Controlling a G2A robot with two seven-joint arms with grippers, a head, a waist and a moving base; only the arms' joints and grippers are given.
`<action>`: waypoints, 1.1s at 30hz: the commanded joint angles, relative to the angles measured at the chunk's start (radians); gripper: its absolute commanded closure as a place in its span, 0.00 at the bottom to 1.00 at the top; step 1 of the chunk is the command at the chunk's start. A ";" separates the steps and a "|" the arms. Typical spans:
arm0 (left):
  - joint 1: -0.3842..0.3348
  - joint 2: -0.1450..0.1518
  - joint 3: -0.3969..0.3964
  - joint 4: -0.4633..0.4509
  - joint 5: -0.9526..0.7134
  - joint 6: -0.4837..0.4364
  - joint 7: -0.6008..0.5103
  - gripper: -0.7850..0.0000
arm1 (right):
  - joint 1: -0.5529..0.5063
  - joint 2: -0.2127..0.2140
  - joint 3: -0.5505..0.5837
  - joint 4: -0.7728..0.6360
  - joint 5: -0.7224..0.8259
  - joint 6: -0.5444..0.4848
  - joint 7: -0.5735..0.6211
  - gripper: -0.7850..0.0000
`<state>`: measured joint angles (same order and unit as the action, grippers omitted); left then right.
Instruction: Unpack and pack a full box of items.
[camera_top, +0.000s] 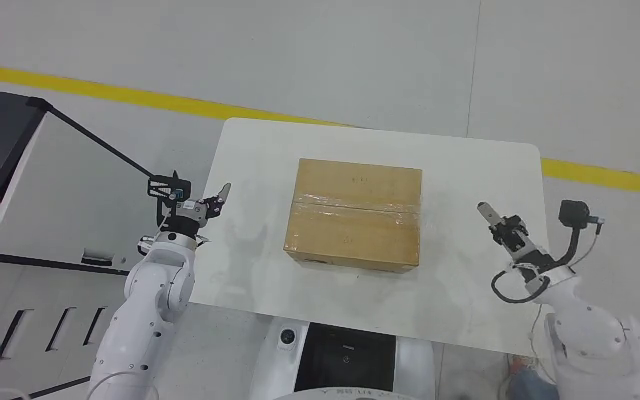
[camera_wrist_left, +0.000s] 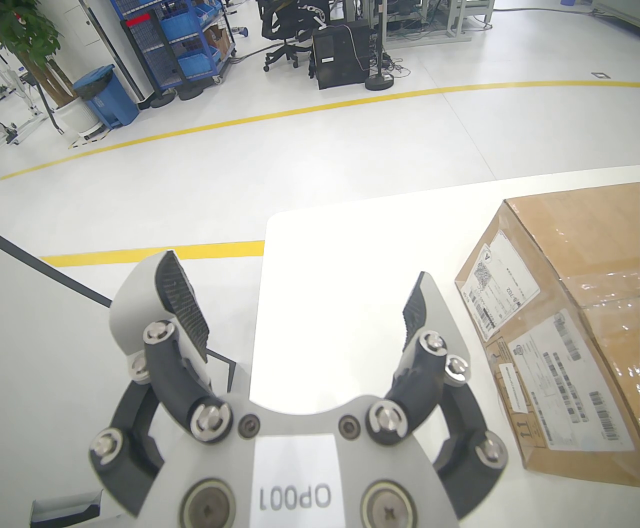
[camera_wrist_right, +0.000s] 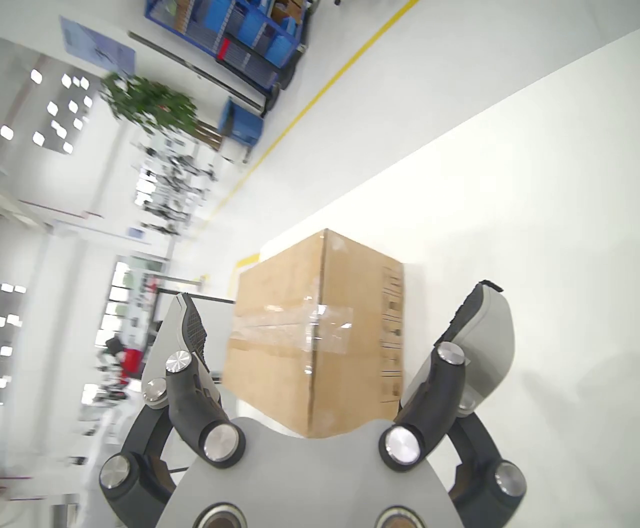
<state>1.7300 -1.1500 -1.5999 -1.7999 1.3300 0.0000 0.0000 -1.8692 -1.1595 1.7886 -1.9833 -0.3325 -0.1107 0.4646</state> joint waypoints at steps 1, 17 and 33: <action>0.000 0.000 0.000 0.000 0.000 0.000 0.000 0.00 | 0.003 -0.003 -0.008 0.014 0.053 -0.008 -0.006 0.00; 0.000 0.000 0.000 0.000 0.000 0.000 0.000 0.00 | 0.193 -0.026 -0.161 0.429 0.649 -0.140 0.186 0.00; 0.000 0.000 0.000 0.000 0.000 0.000 0.000 0.00 | 0.247 -0.032 -0.238 0.499 0.662 -0.141 0.212 0.59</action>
<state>1.7300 -1.1500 -1.5999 -1.7999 1.3300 0.0000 0.0000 -1.6257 -1.1911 1.5535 -1.4894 0.3231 -0.2514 0.6707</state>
